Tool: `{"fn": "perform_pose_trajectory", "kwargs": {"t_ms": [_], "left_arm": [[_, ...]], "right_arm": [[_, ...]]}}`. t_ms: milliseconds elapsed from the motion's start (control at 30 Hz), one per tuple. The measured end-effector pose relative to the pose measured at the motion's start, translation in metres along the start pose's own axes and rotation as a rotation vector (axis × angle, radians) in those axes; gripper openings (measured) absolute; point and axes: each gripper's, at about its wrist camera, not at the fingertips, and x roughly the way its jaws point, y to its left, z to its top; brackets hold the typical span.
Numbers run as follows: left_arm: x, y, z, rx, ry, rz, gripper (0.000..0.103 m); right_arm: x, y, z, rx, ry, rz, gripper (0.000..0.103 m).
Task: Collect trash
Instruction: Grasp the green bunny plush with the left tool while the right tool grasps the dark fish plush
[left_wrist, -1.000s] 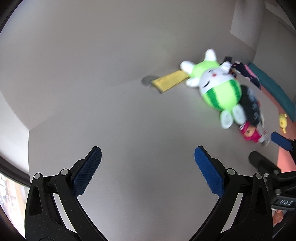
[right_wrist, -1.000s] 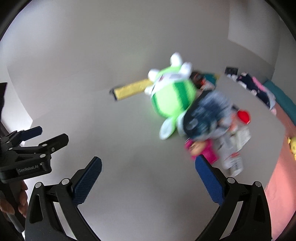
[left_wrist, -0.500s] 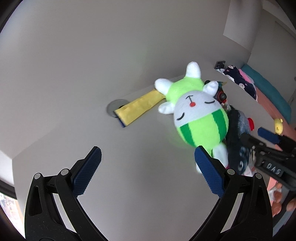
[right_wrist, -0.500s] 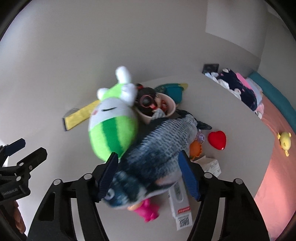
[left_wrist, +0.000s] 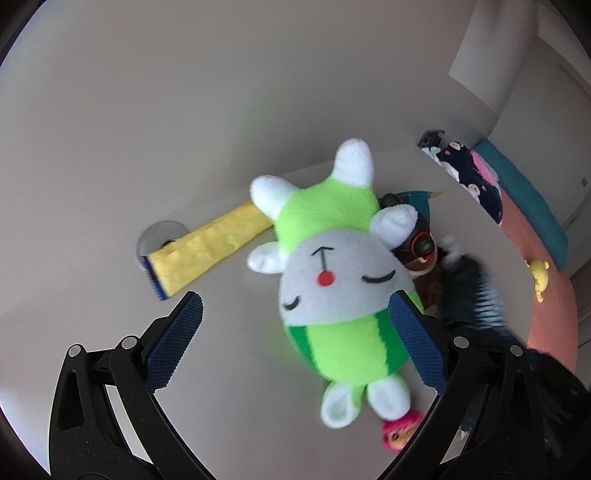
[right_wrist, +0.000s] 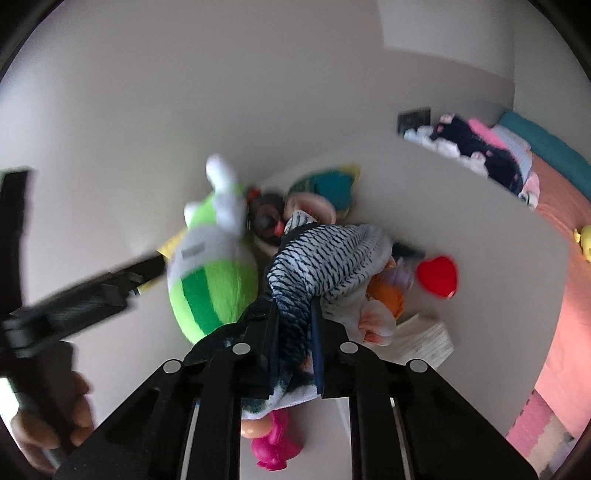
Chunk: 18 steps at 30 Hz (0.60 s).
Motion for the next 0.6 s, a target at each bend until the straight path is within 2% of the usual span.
{"fn": "perform_pose_trajectory", "kwargs": {"t_ms": [133,200,233,267,300,367,533,600], "left_arm": [[0.024,-0.010,0.001,-0.005,0.048,-0.009,0.097],[0.032,-0.011,-0.002,-0.030,0.041,-0.040,0.094],[0.034,-0.012,-0.003,-0.034,0.042,-0.056,0.070],[0.039,-0.013,-0.004,-0.030,0.060,-0.098,0.054],[0.039,-0.014,-0.004,-0.040,0.059,-0.097,0.053],[0.034,-0.015,-0.005,-0.036,0.035,-0.116,0.042],[0.000,-0.013,-0.007,-0.023,-0.026,-0.135,0.038],[-0.025,-0.014,-0.008,-0.003,-0.077,-0.127,0.038]], "right_arm": [[-0.019,-0.005,0.008,0.005,-0.040,0.001,0.016],[-0.028,-0.007,0.010,0.006,-0.058,-0.003,0.016],[-0.032,-0.011,0.011,0.008,-0.067,-0.003,0.016],[-0.035,-0.012,0.011,0.009,-0.076,-0.004,0.016],[-0.039,-0.014,0.012,0.010,-0.084,-0.009,0.016],[-0.046,-0.017,0.011,0.014,-0.097,-0.011,0.016],[-0.070,-0.031,0.008,0.027,-0.137,-0.025,0.016],[-0.083,-0.039,0.006,0.042,-0.159,-0.025,0.016]]}}
